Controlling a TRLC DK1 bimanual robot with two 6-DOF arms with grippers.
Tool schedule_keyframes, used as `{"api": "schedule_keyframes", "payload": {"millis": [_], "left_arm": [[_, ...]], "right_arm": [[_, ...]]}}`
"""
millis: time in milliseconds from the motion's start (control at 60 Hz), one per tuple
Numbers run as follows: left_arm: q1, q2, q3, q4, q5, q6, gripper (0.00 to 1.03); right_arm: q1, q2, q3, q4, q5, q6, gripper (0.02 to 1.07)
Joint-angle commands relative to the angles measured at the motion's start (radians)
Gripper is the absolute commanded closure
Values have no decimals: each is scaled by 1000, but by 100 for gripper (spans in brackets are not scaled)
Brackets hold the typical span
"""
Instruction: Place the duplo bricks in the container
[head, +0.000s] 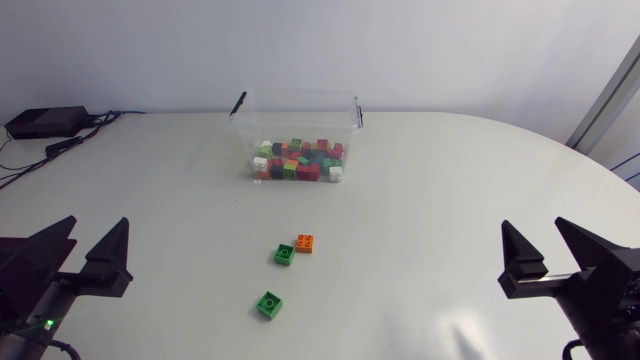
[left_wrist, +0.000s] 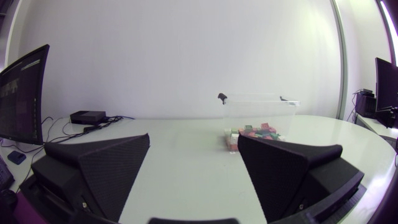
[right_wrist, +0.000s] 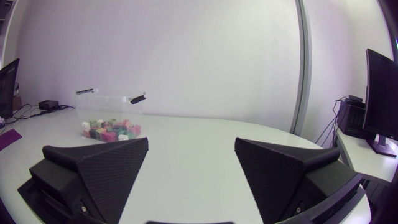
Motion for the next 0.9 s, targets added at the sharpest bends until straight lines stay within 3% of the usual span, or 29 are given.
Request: {"api": "schedule_keyframes", "payload": {"millis": [0, 567, 700, 883], "left_arm": [[-8, -8, -23, 1, -8, -26, 4], [-10, -8, -9, -5, -8, -25, 5], [-11, -5, 34, -47, -8, -23, 5], [-34, 59, 101, -73, -8, -22, 5]], "right_arm": [[8, -6, -24, 12, 10, 4, 6], [5, -6, -10, 22, 11, -6, 6], [6, -1, 14, 17, 11, -6, 6], [11, 105, 100, 23, 10, -3, 7]]}}
